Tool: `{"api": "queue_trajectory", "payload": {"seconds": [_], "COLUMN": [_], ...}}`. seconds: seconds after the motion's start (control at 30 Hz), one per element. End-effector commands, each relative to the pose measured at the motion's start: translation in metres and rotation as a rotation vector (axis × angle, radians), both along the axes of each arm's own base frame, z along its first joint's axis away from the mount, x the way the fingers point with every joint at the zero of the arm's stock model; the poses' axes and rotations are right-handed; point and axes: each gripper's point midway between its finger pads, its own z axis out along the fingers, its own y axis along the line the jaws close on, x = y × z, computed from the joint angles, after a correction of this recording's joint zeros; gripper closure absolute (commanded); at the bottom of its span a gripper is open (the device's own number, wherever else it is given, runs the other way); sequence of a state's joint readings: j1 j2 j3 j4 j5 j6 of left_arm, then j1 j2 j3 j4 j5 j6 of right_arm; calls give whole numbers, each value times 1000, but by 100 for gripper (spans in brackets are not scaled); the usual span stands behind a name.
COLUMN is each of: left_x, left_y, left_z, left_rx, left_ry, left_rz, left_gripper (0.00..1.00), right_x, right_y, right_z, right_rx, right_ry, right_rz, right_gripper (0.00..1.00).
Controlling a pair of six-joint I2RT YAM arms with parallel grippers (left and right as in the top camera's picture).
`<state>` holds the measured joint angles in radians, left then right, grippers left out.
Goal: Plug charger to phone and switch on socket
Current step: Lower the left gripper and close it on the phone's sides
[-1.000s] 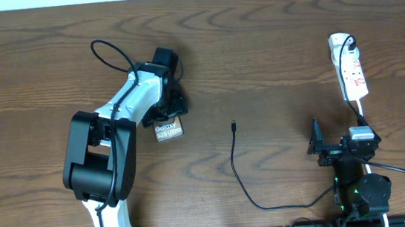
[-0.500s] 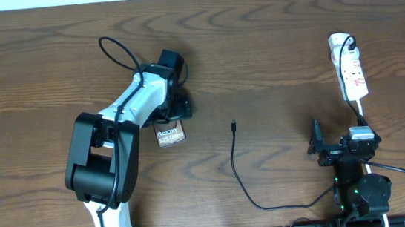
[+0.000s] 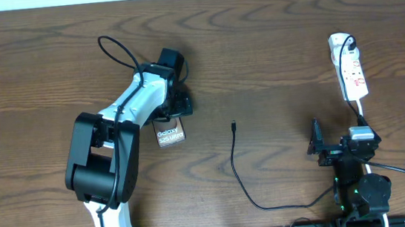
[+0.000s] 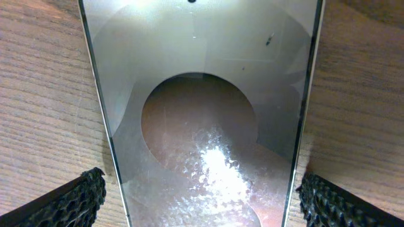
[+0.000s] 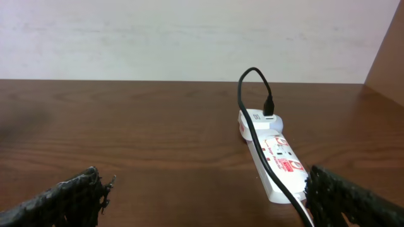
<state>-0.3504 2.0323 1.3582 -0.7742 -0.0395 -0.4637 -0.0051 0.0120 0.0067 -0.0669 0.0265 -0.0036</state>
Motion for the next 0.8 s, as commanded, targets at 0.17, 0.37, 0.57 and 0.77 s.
{"api": "queue_trajectory", "payload": {"seconds": [0.17,0.37,0.57,0.77], "left_x": [-28,-28,-30,-29], "left_y": [17,14,5,1], "left_z": [-38,-38,-39,-39], "left_rx": [66,51,-4,-22], "left_ry": [86,90,106,101], "left_rz": [49,48,49,49], "left_gripper": [0,0,0,0], "right_x": [0,0,0,0], "right_y": [-1,-1,-1,-1], "right_z": [0,0,0,0], "right_rx": [13,14,14,14], "right_ry": [-5,-4,-4,-4], "right_rz": [-8,-8,-8,-8], "right_gripper": [1,1,1,1]}}
